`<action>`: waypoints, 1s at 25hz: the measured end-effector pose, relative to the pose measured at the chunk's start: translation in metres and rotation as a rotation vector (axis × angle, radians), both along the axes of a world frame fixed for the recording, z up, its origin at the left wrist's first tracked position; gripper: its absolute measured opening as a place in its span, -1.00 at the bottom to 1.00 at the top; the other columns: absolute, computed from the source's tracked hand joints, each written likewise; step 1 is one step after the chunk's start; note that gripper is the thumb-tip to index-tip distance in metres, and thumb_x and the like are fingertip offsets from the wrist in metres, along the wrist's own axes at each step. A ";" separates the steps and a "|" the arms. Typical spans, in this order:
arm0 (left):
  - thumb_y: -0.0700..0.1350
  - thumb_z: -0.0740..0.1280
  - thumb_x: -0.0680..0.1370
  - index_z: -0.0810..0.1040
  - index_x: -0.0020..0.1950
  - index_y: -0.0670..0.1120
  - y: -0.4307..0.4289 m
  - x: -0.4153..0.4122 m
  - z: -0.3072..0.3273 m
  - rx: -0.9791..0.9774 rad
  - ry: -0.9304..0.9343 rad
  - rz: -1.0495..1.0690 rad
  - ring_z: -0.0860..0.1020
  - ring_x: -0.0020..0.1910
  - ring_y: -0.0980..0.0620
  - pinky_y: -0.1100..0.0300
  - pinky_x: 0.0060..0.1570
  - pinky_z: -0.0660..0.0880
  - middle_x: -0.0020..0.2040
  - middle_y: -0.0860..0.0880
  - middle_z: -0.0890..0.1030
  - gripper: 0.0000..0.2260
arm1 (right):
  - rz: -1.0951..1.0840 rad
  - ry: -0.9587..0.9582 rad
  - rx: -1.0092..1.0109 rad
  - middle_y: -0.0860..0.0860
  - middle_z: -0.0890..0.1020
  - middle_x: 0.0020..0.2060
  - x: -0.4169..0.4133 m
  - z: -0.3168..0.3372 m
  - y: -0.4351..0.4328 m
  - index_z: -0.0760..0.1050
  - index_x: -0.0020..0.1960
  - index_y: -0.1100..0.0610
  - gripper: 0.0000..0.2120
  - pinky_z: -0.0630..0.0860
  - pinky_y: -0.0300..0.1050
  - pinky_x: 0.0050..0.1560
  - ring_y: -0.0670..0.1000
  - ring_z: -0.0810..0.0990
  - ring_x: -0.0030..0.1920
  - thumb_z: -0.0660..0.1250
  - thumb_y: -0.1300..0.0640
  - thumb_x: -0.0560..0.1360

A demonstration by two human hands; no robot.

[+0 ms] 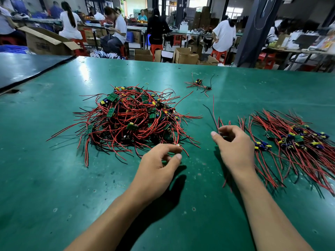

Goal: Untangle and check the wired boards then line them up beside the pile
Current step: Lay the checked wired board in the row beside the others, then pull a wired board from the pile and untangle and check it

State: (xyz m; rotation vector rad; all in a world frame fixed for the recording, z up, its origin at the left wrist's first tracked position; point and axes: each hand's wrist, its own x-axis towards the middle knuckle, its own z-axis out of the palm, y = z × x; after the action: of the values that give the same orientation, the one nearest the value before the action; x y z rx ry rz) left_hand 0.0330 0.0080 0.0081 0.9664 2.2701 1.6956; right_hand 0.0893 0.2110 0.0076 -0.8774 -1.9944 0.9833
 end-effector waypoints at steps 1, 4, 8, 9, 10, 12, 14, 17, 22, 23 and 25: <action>-0.16 0.36 0.56 0.65 0.09 -0.04 0.000 0.001 -0.002 -0.030 0.088 -0.009 0.57 -0.13 0.10 0.23 -0.03 0.52 0.03 0.10 0.60 -0.86 | -0.034 -0.042 0.057 0.05 0.66 -0.05 0.001 -0.002 0.001 0.62 0.04 0.09 -0.81 0.51 0.00 0.15 0.07 0.59 -0.03 0.51 0.09 0.47; -0.21 0.37 0.55 0.63 0.11 -0.05 0.003 -0.002 -0.007 -0.068 0.167 -0.014 0.49 -0.22 0.07 0.30 -0.09 0.47 0.09 0.09 0.51 -0.83 | 0.003 -0.097 0.234 0.11 0.62 0.04 -0.002 -0.003 -0.006 0.64 0.09 0.12 -0.79 0.45 0.03 0.23 0.15 0.55 0.08 0.50 0.11 0.48; -0.25 0.35 0.54 0.53 0.33 0.02 0.004 -0.010 -0.009 -0.158 0.133 -0.006 0.47 -0.22 0.25 0.52 -0.07 0.34 0.22 0.13 0.45 -0.63 | 0.217 -0.097 0.216 0.00 0.63 -0.05 -0.010 -0.006 -0.027 0.65 -0.05 0.02 -0.94 0.39 -0.25 0.05 -0.01 0.59 -0.04 0.49 0.12 0.48; -0.24 0.35 0.54 0.50 0.37 0.04 0.004 -0.013 -0.009 -0.176 0.128 -0.020 0.46 -0.25 0.28 0.56 -0.11 0.31 0.20 0.16 0.46 -0.59 | 0.240 -0.121 0.179 0.00 0.63 -0.05 -0.012 -0.007 -0.029 0.65 -0.07 0.01 -0.96 0.38 -0.26 0.04 -0.02 0.59 -0.03 0.48 0.11 0.49; -0.23 0.35 0.54 0.48 0.38 0.06 0.004 -0.014 -0.008 -0.190 0.120 -0.038 0.44 -0.30 0.27 0.57 -0.17 0.31 0.10 0.21 0.49 -0.57 | 0.241 -0.152 0.155 0.01 0.63 -0.03 -0.013 -0.009 -0.030 0.66 -0.07 0.01 -0.97 0.38 -0.26 0.07 -0.02 0.59 0.00 0.48 0.09 0.49; -0.19 0.35 0.55 0.49 0.38 0.09 0.003 -0.014 -0.005 -0.229 0.106 -0.064 0.41 -0.38 0.23 0.53 -0.28 0.32 -0.20 0.21 0.50 -0.58 | 0.200 -0.192 0.141 0.04 0.62 0.03 -0.012 -0.011 -0.025 0.68 -0.02 0.06 -0.92 0.35 -0.26 0.13 0.00 0.57 0.09 0.46 0.09 0.50; -0.18 0.36 0.55 0.52 0.37 0.06 0.003 -0.014 -0.004 -0.236 0.101 -0.078 0.41 -0.43 0.31 0.54 -0.33 0.29 -0.27 0.15 0.55 -0.61 | 0.149 -0.192 0.114 0.07 0.61 0.09 -0.009 -0.011 -0.021 0.67 0.01 0.07 -0.89 0.31 -0.27 0.16 0.01 0.53 0.15 0.45 0.08 0.51; -0.18 0.36 0.55 0.57 0.31 -0.01 0.004 -0.012 -0.005 -0.242 0.141 -0.066 0.42 -0.33 0.47 0.64 -0.22 0.26 -0.08 0.14 0.63 -0.67 | 0.120 -0.183 0.099 0.08 0.61 0.12 -0.008 -0.008 -0.020 0.67 0.03 0.07 -0.88 0.32 -0.24 0.23 0.00 0.51 0.19 0.45 0.09 0.52; -0.21 0.36 0.54 0.61 0.25 -0.04 0.003 -0.011 -0.008 -0.222 0.183 -0.032 0.45 0.00 0.39 0.68 -0.01 0.22 0.13 0.09 0.66 -0.71 | 0.317 -0.128 0.014 -0.08 0.69 -0.16 -0.013 -0.007 -0.044 0.67 -0.06 0.03 -0.88 0.50 -0.20 0.00 -0.09 0.63 -0.11 0.48 -0.01 0.48; -0.22 0.35 0.54 0.61 0.23 -0.03 0.003 -0.012 -0.008 -0.222 0.178 -0.015 0.47 -0.01 0.36 0.65 -0.01 0.26 0.11 0.10 0.66 -0.72 | 0.359 -0.191 0.008 -0.10 0.69 -0.21 -0.015 -0.010 -0.049 0.67 -0.07 0.01 -0.83 0.51 -0.17 -0.04 -0.10 0.64 -0.14 0.46 -0.08 0.48; -0.20 0.34 0.55 0.61 0.21 0.00 0.003 -0.014 -0.010 -0.222 0.144 0.014 0.54 -0.01 0.28 0.51 0.03 0.36 0.08 0.12 0.67 -0.74 | 0.376 -0.301 0.048 -0.11 0.70 -0.20 -0.016 -0.013 -0.053 0.67 -0.05 -0.03 -0.77 0.55 -0.09 0.00 -0.06 0.65 -0.11 0.39 -0.17 0.51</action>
State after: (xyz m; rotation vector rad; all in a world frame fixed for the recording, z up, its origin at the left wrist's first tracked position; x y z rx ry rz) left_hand 0.0195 0.0109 -0.0015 1.0531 2.4952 1.3812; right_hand 0.0731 0.1578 -0.0058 -0.6657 -2.4935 1.0480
